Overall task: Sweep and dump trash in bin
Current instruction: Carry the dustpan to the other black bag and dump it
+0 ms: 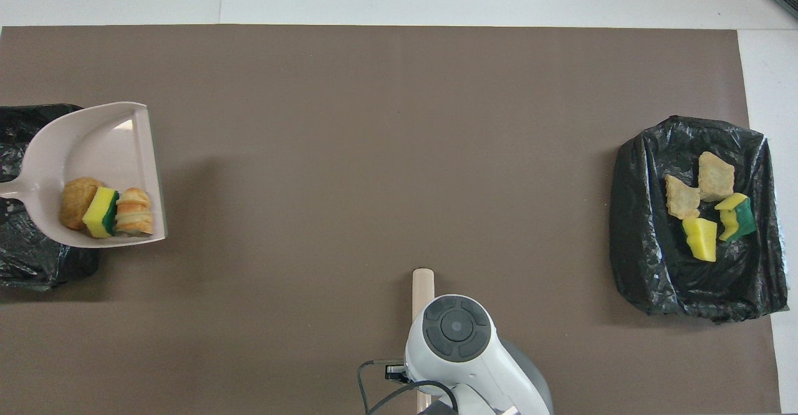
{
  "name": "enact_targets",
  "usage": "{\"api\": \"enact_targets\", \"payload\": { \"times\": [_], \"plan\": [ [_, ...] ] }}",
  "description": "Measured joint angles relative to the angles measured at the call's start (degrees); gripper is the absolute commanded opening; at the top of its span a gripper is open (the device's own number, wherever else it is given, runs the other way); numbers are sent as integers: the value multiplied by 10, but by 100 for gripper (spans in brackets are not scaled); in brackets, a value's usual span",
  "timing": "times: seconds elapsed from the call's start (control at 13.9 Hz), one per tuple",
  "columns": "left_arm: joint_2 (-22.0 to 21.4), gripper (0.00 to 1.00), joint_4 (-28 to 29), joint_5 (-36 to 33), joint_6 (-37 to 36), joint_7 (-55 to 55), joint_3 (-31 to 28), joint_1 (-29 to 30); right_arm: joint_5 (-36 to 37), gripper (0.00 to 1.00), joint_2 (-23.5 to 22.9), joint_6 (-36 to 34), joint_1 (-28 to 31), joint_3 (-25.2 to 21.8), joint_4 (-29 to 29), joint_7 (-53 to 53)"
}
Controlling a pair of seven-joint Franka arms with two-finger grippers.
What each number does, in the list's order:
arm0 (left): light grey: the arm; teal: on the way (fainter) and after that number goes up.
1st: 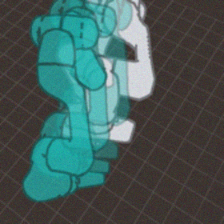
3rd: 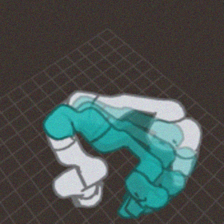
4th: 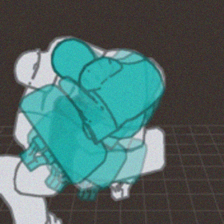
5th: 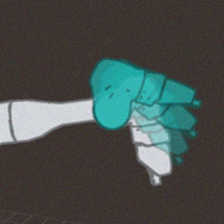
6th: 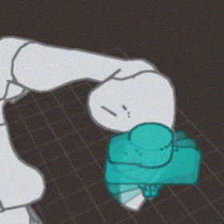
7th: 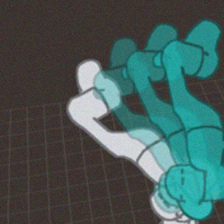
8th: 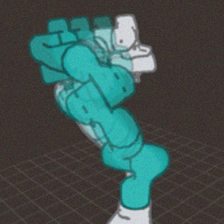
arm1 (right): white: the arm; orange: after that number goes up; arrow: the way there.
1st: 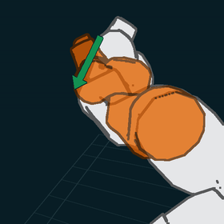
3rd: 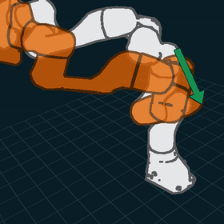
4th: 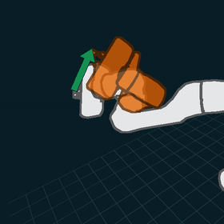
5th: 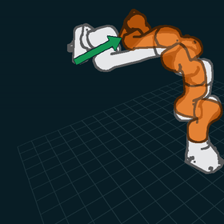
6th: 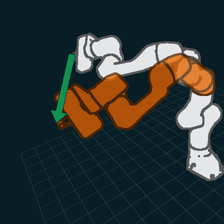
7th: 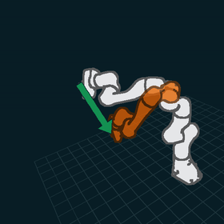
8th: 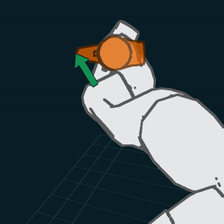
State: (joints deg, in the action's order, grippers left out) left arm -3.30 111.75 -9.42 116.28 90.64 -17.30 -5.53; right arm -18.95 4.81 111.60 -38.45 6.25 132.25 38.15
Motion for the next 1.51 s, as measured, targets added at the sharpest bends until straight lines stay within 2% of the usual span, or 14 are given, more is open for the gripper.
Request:
{"api": "enact_targets", "payload": {
  "times": [0.22,0.36,0.65,1.01,1.44,1.51],
  "plan": [
    [17,0,-36,-3,23,90,-86,1,0,0,0,49,-15,0,31,1],
    [35,0,-43,-54,70,127,-122,1,0,0,0,58,-19,0,38,1],
    [71,0,-55,-208,130,129,-129,4,0,0,0,93,-34,0,58,1],
    [89,0,-56,-376,135,81,-130,8,12,0,2,95,-45,0,62,1],
    [89,0,-60,-501,111,6,-129,6,29,0,3,95,-48,-1,63,1],
    [89,0,-67,-506,106,3,-128,6,29,11,3,95,-48,-1,63,1]
  ]
}}
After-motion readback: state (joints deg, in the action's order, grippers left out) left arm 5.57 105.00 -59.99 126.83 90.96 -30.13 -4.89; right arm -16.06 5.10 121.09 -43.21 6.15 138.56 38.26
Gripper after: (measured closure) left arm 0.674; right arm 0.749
